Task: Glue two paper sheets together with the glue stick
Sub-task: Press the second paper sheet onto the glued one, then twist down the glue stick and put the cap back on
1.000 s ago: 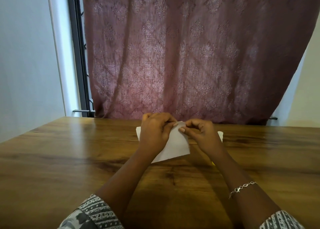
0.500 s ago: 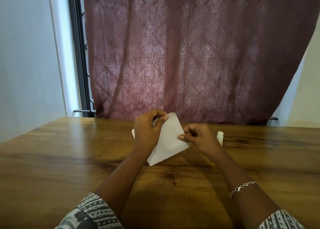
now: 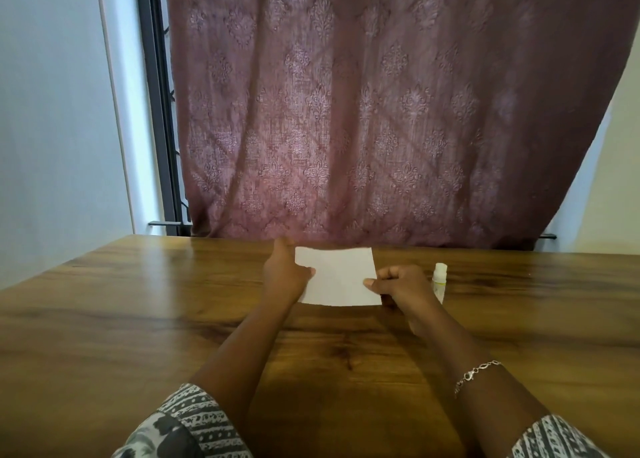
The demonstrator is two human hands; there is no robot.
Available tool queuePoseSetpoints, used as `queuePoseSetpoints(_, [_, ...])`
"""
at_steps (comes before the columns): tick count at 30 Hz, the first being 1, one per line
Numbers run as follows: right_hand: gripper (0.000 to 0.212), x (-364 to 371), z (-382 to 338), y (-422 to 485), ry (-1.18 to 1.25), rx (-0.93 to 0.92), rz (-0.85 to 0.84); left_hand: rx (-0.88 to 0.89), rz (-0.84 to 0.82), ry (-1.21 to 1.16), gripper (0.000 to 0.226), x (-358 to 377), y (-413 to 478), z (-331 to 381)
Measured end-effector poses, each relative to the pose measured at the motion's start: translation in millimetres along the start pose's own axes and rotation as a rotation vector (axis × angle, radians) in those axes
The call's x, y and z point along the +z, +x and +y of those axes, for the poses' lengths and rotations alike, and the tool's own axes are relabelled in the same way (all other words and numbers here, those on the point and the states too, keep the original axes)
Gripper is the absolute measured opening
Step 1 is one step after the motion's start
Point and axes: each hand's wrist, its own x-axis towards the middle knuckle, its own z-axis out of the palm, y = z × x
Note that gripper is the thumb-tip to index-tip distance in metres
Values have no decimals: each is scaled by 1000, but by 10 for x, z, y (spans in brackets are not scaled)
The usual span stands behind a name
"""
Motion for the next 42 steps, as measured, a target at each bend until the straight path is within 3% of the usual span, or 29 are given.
queuePoseSetpoints(7, [35,101,77,5,-401,42,-79,-53,-196,361,28,86,46,-170])
queuePoseSetpoints(16, [22,177,96,1,-684,-33,-141,-15,-306,605,40,175,52,-278])
queuePoseSetpoints(30, [49,162,47,-73,-1016,-141,-186,44,-467,927,76,165,9,-245])
queuePoseSetpoints(32, [49,92,26,-63,-936,-193,-125,56,-473,913,78,166,28,-276])
queuePoseSetpoints(34, [33,-55,-39,-65,-715,-285,-11,94,-436,852,76,175,53,-300])
queuePoseSetpoints(36, [19,-252,-90,-69,-524,-458,234,160,-353,758,73,191,72,-299])
queuePoseSetpoints(38, [19,-453,-83,-66,-376,-593,518,199,-265,647,68,195,63,-263])
queuePoseSetpoints(40, [18,-634,-36,-43,-275,-586,676,206,-208,563,63,186,47,-229])
queuePoseSetpoints(42, [13,-805,43,21,-238,-499,713,217,-186,529,60,174,33,-213])
